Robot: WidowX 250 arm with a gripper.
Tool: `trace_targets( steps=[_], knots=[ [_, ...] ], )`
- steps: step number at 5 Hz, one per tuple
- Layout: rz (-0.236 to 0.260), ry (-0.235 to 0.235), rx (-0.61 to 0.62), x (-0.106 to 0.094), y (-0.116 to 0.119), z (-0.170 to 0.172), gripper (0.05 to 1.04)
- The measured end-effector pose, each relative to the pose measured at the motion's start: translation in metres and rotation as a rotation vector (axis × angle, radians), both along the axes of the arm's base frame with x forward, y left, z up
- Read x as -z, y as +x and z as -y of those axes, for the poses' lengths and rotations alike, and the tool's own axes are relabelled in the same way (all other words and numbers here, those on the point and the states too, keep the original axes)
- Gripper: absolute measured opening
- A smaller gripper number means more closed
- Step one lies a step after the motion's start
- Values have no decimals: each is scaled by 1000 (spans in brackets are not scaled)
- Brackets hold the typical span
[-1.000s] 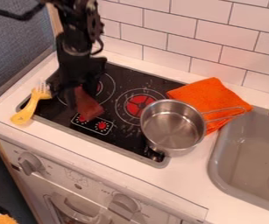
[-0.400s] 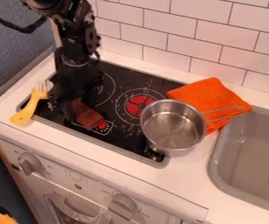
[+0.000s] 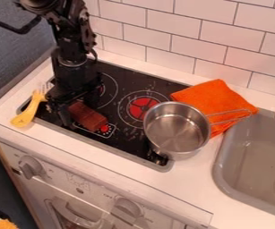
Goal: Move the brown object to the bottom center of the black burner
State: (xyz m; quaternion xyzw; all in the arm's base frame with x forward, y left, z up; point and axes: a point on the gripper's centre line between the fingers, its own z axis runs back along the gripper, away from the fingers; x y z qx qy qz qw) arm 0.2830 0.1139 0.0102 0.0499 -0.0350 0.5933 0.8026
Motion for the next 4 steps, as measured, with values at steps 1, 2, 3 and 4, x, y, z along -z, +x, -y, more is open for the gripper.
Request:
trace_targets(
  steps=[1, 2, 3, 4],
  knots=[
    [-17, 20, 19, -6, -2, 0, 1001],
    [39, 9, 67, -31, 14, 8, 1001],
    [81, -12, 82, -57, 24, 13, 1001],
    [73, -15, 84, -77, 18, 15, 1001]
  ],
)
